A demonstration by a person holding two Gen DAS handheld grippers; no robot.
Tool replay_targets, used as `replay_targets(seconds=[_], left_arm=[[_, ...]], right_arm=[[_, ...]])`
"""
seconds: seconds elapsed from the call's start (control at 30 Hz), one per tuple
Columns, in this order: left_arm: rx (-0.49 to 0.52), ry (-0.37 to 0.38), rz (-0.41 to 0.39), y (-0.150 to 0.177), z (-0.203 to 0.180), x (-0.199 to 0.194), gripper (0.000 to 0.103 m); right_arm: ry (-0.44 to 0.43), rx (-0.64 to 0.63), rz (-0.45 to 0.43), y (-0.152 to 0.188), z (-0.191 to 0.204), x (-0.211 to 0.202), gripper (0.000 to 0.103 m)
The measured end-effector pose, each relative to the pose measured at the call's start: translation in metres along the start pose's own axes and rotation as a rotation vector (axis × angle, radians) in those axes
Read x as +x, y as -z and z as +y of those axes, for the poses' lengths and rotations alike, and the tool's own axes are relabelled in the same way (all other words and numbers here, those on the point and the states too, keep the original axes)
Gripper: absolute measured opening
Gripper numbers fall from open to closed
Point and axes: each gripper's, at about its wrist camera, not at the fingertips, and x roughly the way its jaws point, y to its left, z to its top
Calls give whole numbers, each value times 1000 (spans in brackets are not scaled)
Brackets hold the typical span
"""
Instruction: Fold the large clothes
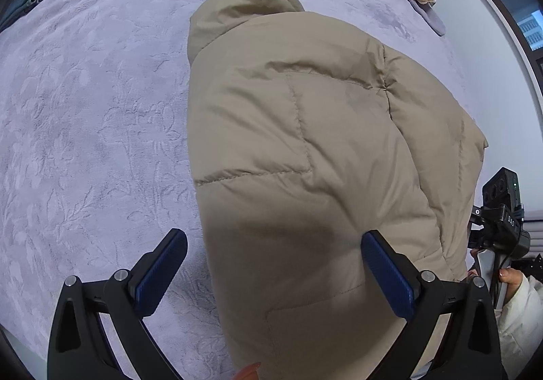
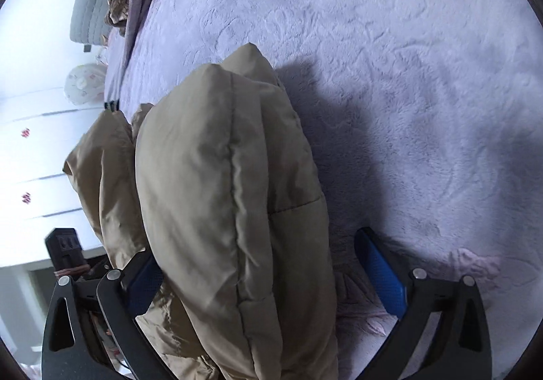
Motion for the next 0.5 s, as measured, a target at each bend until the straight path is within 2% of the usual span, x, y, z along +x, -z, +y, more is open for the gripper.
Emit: replay_targets(seconds=[0.17, 0.23, 0.37, 0.5], left_arm=[[-30, 93, 31, -5, 4, 9, 103], [-46, 124, 46, -7, 8, 13, 103], [-53, 138, 61, -10, 12, 18, 103], [-34, 131, 59, -11, 9, 21, 103]], right_arm=[[-235, 60, -8, -2, -8, -1, 103], [-256, 13, -10, -3, 4, -5, 103], [-162, -162, 36, 1, 43, -6, 103], [24, -314, 96, 3, 76, 9, 103]])
